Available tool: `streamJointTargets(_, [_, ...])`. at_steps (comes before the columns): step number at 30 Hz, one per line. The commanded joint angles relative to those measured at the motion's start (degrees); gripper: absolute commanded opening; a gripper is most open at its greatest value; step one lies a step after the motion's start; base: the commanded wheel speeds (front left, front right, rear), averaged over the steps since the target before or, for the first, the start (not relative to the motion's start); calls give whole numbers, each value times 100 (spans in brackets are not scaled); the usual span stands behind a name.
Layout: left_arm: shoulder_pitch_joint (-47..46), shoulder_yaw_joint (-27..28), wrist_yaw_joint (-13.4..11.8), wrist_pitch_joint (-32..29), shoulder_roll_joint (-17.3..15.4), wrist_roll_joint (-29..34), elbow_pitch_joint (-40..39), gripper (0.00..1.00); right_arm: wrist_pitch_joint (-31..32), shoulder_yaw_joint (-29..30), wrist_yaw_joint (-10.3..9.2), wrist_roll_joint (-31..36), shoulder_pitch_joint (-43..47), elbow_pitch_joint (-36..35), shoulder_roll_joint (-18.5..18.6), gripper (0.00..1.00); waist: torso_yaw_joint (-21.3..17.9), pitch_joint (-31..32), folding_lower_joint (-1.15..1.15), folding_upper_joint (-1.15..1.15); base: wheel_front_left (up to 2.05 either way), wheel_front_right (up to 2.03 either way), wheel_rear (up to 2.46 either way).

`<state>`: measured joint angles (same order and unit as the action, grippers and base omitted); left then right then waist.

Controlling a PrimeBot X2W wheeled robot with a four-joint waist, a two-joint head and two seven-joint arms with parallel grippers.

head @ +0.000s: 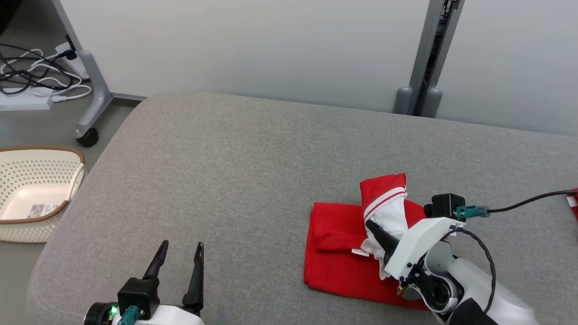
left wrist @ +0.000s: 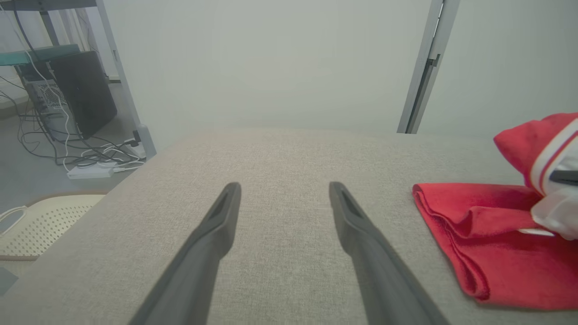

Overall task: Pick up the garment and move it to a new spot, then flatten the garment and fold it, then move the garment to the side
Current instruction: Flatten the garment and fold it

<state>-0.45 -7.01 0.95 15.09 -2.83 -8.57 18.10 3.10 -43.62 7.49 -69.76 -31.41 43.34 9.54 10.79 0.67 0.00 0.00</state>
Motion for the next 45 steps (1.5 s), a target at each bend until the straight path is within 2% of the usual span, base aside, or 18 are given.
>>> streamJointTargets(1, [-57,8,-1,13,-20,30,2,100,27,13,2,-44,-34,21,-10,0,91,-50,0,0,0,0,0])
streamJointTargets(17, [-151,-151,-38,12,-21,-64,12,100,128,-31,2,80,-123,196,-226,0,592,-326,0,0,0,0,0])
streamJointTargets(18, [-151,-160,-39,12,-19,-62,14,100,110,-19,2,80,-137,241,-230,16,608,-338,0,0,0,0,0])
streamJointTargets(19, [-152,-172,-41,12,-19,-70,17,100,93,-13,2,100,-153,290,-237,100,621,-348,0,0,0,0,0])
streamJointTargets(31, [-121,-179,-44,12,-20,-38,119,100,-41,-62,2,66,-211,-163,-329,100,552,-215,0,0,0,0,0])
streamJointTargets(39, [-15,-117,7,12,-19,39,139,100,-412,84,2,19,-345,-403,-371,100,485,-39,0,0,0,0,0])
streamJointTargets(42, [1,-78,23,12,-19,65,131,100,-599,173,2,53,-390,-502,-275,100,437,14,0,0,0,0,0])
streamJointTargets(45, [37,-31,39,12,-18,61,76,100,-899,257,2,282,-499,-648,-12,100,323,45,0,0,0,0,0])
